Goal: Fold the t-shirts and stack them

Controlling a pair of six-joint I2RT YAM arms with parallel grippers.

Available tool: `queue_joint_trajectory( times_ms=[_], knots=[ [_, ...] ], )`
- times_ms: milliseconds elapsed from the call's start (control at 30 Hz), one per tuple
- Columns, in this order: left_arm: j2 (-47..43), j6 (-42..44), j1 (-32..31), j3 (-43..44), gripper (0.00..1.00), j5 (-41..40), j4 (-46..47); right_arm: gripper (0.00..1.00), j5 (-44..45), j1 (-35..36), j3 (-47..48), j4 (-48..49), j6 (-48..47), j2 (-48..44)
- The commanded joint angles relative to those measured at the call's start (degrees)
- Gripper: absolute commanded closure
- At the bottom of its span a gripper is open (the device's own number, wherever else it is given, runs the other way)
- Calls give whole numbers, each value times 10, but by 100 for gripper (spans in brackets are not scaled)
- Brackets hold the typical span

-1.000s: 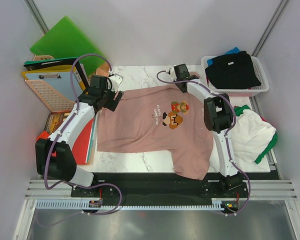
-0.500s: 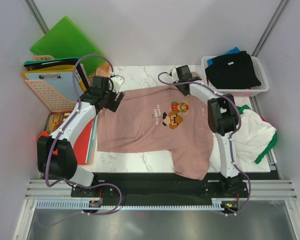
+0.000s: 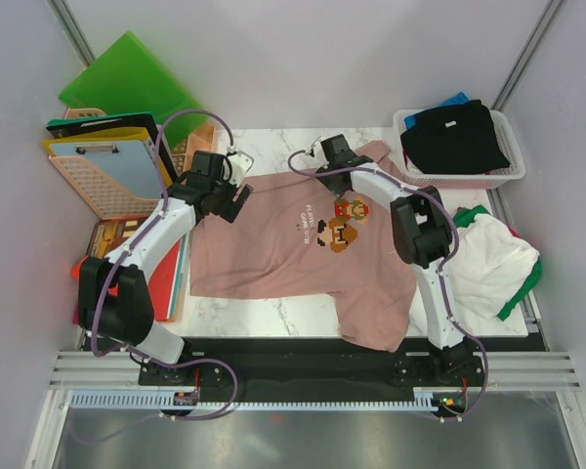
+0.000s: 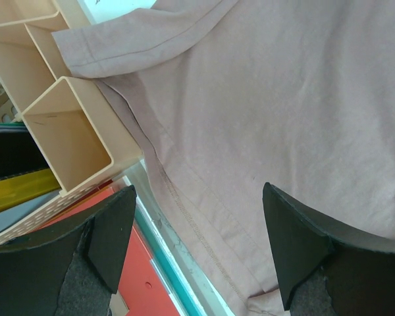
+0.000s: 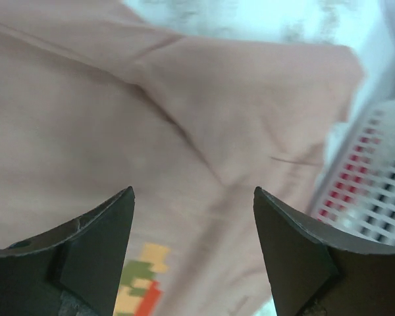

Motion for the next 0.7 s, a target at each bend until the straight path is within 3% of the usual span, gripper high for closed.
queue_joint_trajectory(
  times_ms=[0,167,667],
  knots=[
    [-6,21,-2,3,16,-14,21,20,10,4,63,-18,11,43],
    [-13,23,-2,0,16,-14,20,23,29,5,105,-23,8,80],
    [-1,18,-3,5,16,-11,22,26,65,-3,94,19,-30,76]
  ],
)
